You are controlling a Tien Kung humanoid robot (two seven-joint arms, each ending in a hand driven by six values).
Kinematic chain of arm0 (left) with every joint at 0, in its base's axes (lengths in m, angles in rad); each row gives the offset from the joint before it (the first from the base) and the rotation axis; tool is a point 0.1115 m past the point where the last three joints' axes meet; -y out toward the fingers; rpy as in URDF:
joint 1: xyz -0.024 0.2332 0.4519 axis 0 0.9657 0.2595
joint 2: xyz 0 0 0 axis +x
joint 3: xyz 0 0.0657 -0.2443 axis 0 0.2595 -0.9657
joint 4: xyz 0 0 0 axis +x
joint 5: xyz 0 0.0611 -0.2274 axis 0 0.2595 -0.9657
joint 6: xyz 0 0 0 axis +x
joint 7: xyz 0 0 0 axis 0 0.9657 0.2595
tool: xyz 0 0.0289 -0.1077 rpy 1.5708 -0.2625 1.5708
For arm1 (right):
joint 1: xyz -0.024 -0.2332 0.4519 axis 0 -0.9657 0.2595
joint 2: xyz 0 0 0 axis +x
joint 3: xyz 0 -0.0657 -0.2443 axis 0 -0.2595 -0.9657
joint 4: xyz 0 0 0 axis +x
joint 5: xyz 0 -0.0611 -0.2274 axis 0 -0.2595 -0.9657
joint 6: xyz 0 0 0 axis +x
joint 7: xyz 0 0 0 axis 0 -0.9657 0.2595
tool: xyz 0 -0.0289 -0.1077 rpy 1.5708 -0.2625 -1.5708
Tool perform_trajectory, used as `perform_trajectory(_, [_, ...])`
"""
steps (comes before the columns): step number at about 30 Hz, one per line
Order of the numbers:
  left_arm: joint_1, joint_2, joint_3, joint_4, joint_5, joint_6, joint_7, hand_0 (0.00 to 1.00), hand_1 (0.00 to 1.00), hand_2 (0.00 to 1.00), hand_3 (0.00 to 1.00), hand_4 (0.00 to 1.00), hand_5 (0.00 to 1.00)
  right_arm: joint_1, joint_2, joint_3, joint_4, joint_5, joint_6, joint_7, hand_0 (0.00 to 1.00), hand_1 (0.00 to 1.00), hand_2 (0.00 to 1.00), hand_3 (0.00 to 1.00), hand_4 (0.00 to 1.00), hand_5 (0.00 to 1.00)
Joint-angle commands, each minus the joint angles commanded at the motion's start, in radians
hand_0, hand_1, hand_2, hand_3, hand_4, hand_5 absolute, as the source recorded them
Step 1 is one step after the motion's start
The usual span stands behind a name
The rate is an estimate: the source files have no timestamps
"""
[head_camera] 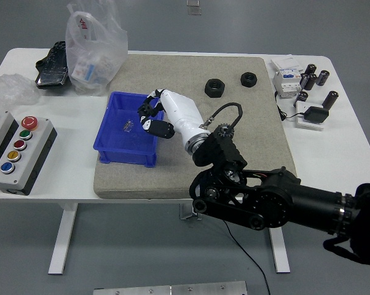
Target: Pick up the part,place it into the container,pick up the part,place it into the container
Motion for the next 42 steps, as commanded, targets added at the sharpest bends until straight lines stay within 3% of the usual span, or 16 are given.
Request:
perform_trajectory(5, [0.001, -0.001, -0.002, 0.000, 0.005, -0.002, 0.009, 0.854, 0.691, 0.674, 0.826, 0.897, 0.998, 0.011, 0.010, -0.008, -0.005, 0.034, 0.051, 0.011, 0.687, 0.748, 0.769, 0.720, 0.535, 0.317])
perform_trajectory(6, [0.001, -0.001, -0.003, 0.000, 0.006, -0.002, 0.010, 0.853, 0.691, 0.673, 0.827, 0.895, 0.998, 0.011, 0.010, -0.009, -0.006, 0.037, 0.057, 0.010, 0.819, 0.845, 0.865, 0.854, 0.596, 0.361])
perform_trajectory(11, [-0.001, 0.000, -0.002, 0.000, 0.006, -0.003, 0.011, 0.853, 0.691, 0.673, 0.827, 0.895, 0.998, 0.011, 0.013, -0.010, -0.018, 0.046, 0.074, 0.004, 0.819, 0.845, 0.865, 0.854, 0.596, 0.361])
perform_trajectory(13, [-0.002, 0.000, -0.002, 0.000, 0.006, -0.004, 0.010, 0.853, 0.691, 0.673, 0.827, 0.896, 0.998, 0.010, 0.013, -0.009, -0.022, 0.046, 0.076, 0.001, 0.838, 0.857, 0.872, 0.884, 0.652, 0.412])
perform_trajectory(17, [-0.002, 0.000, -0.003, 0.000, 0.007, -0.005, 0.009, 0.853, 0.691, 0.673, 0.827, 0.896, 0.998, 0.002, 0.009, 0.000, -0.024, 0.033, 0.060, -0.003, 0.838, 0.857, 0.872, 0.884, 0.652, 0.412])
perform_trajectory(18, [-0.001, -0.001, -0.003, 0.000, 0.008, -0.005, 0.009, 0.852, 0.690, 0.672, 0.826, 0.896, 0.998, -0.004, 0.005, 0.008, -0.022, 0.019, 0.053, -0.012, 0.791, 0.824, 0.844, 0.851, 0.641, 0.388])
perform_trajectory(21, [0.001, -0.002, -0.004, 0.000, 0.011, -0.005, 0.007, 0.852, 0.690, 0.672, 0.826, 0.896, 0.998, -0.029, -0.018, 0.053, -0.017, -0.049, 0.050, -0.075, 0.791, 0.824, 0.844, 0.851, 0.641, 0.388])
perform_trajectory(23, [0.003, -0.003, -0.006, 0.000, 0.013, -0.006, 0.007, 0.852, 0.690, 0.672, 0.826, 0.896, 0.998, -0.047, -0.039, 0.094, -0.026, -0.111, 0.091, -0.141, 0.791, 0.824, 0.844, 0.851, 0.641, 0.388])
perform_trajectory(24, [0.004, -0.004, -0.007, 0.000, 0.014, -0.006, 0.007, 0.852, 0.690, 0.673, 0.826, 0.896, 0.998, -0.054, -0.050, 0.114, -0.038, -0.141, 0.120, -0.146, 0.683, 0.818, 0.870, 0.920, 0.793, 0.505])
perform_trajectory(29, [0.004, -0.004, -0.009, 0.000, 0.019, -0.006, 0.006, 0.852, 0.690, 0.673, 0.826, 0.896, 0.998, -0.069, -0.071, 0.155, -0.131, -0.245, 0.267, -0.146, 0.683, 0.818, 0.870, 0.920, 0.793, 0.505])
perform_trajectory(30, [0.003, -0.004, -0.009, 0.000, 0.019, -0.006, 0.005, 0.850, 0.690, 0.672, 0.826, 0.895, 0.998, -0.071, -0.068, 0.155, -0.153, -0.250, 0.294, -0.146, 0.668, 0.835, 0.927, 0.970, 0.943, 0.632])
perform_trajectory(35, [-0.002, -0.003, -0.009, 0.000, 0.015, -0.020, -0.009, 0.850, 0.690, 0.672, 0.826, 0.895, 0.998, -0.076, -0.045, 0.161, -0.251, -0.269, 0.398, -0.146, 0.668, 0.835, 0.927, 0.970, 0.943, 0.632])
perform_trajectory(36, [-0.002, -0.003, -0.009, 0.000, 0.009, -0.029, -0.017, 0.839, 0.688, 0.671, 0.826, 0.898, 0.998, -0.077, -0.041, 0.165, -0.269, -0.279, 0.423, -0.146, 0.685, 0.872, 0.968, 0.992, 0.998, 0.840])
perform_trajectory(42, [-0.001, -0.006, -0.016, 0.000, -0.007, -0.054, -0.040, 0.831, 0.683, 0.672, 0.823, 0.898, 0.998, -0.078, -0.030, 0.171, -0.345, -0.328, 0.529, -0.146, 0.673, 0.859, 0.954, 0.987, 0.998, 0.870])
